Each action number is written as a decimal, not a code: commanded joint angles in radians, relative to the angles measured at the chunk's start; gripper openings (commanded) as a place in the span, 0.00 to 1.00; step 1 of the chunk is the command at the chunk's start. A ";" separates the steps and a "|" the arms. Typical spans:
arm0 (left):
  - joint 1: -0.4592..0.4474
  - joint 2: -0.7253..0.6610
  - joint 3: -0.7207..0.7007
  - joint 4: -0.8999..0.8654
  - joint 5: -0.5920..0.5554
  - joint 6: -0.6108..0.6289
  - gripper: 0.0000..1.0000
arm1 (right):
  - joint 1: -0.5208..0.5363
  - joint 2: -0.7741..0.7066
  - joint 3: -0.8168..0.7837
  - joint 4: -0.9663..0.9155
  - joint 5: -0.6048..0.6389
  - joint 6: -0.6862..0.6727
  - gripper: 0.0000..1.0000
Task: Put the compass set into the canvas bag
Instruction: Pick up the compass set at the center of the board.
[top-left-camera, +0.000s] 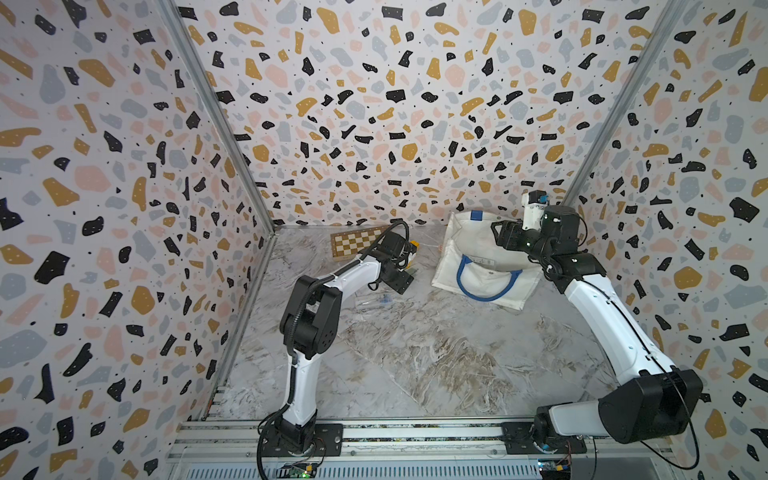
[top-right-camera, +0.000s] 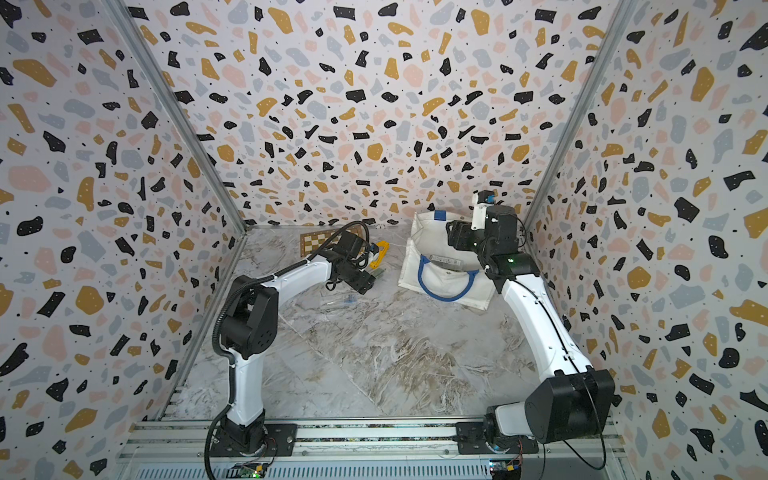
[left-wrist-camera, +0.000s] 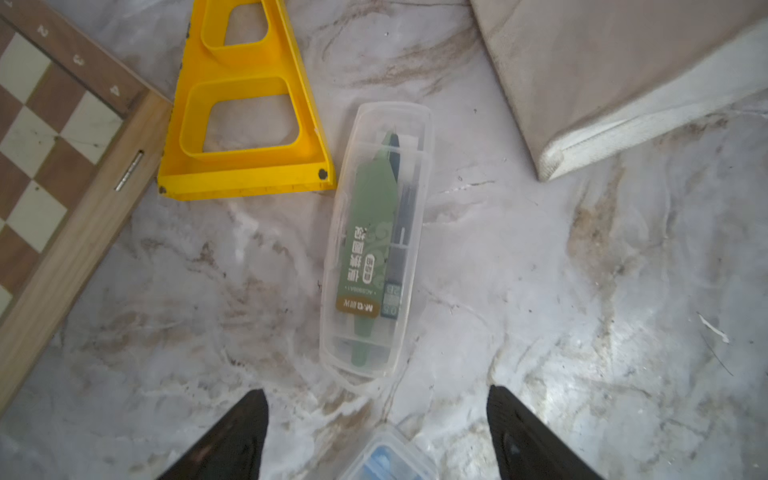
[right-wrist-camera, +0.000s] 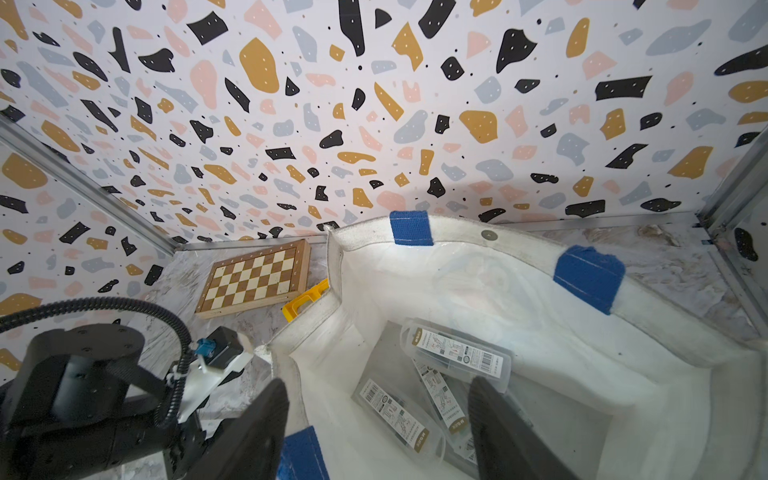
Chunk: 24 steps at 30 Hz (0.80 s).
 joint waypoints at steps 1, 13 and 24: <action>0.009 0.048 0.072 -0.065 0.011 0.055 0.84 | -0.004 -0.029 -0.006 0.021 -0.024 -0.006 0.72; 0.028 0.247 0.309 -0.156 0.062 0.064 0.81 | -0.007 -0.037 -0.017 0.036 -0.043 -0.003 0.74; 0.036 0.310 0.371 -0.225 0.082 0.073 0.67 | -0.007 -0.053 -0.030 0.065 -0.064 0.003 0.76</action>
